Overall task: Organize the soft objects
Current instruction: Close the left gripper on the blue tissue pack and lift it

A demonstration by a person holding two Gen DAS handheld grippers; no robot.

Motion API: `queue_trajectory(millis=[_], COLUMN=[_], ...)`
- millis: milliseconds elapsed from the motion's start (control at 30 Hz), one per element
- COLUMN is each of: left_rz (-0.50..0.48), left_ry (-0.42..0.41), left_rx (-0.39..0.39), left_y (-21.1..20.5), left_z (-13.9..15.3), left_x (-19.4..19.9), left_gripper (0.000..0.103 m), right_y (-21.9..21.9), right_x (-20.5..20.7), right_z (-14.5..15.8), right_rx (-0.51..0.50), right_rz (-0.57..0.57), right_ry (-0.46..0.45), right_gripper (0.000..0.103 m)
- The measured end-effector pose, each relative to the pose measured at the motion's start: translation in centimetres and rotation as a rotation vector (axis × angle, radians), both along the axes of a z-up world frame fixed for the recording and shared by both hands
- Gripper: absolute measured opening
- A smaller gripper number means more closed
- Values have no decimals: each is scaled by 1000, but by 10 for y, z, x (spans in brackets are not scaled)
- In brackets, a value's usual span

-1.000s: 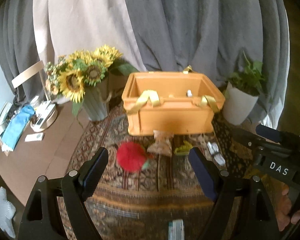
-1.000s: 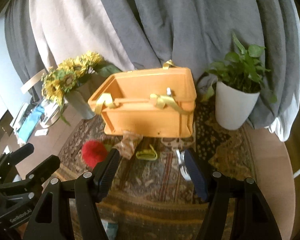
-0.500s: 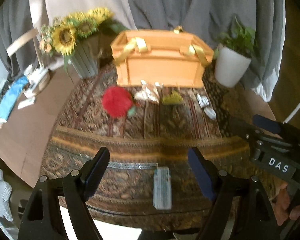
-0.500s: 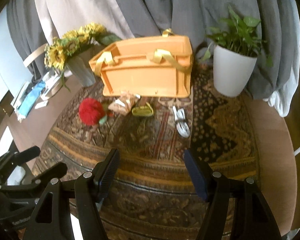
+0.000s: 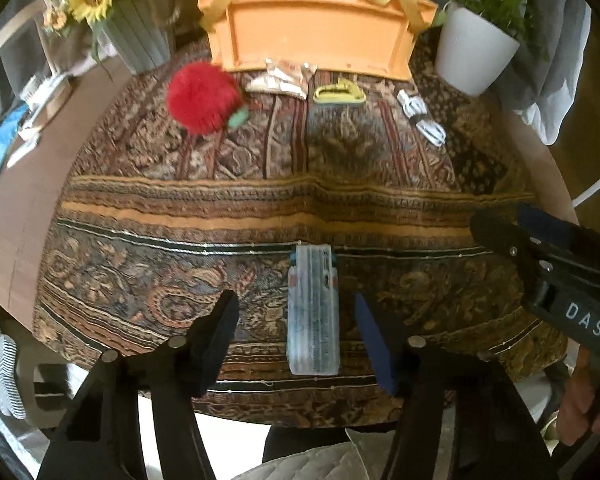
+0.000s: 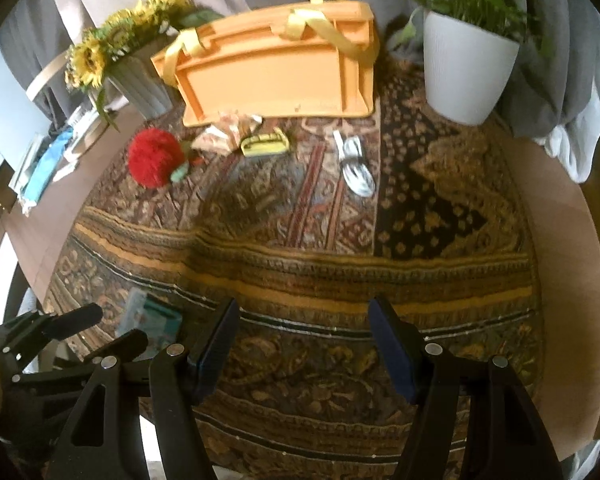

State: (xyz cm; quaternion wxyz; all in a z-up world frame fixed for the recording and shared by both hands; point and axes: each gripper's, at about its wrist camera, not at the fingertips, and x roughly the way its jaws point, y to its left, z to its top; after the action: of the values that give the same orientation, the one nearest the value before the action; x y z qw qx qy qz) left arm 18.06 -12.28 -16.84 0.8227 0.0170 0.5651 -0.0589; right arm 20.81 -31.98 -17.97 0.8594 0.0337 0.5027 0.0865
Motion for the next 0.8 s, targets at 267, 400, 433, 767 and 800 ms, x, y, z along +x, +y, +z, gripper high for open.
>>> queue_trajectory(millis=[267, 400, 433, 767, 800], left_rz=[-3, -10, -11, -29, -32], left_ry=[71, 83, 81, -64, -83], left_rx=[-36, -40, -45, -88, -91], left_y=[-1, -2, -1, 2, 2], left_z=[-26, -34, -35, -10, -6], left_x=[12, 15, 15, 18, 19], left_gripper=[31, 28, 27, 26, 26], right_y=[0, 2, 2, 5, 4], right_x=[3, 5, 5, 15, 17], right_z=[-18, -23, -23, -17, -15], right_rx=[-19, -24, -27, -13, -11], right_rz=[-2, -4, -4, 3, 3], right_ry=[51, 67, 69, 42, 33], right_gripper=[68, 68, 68, 68, 68])
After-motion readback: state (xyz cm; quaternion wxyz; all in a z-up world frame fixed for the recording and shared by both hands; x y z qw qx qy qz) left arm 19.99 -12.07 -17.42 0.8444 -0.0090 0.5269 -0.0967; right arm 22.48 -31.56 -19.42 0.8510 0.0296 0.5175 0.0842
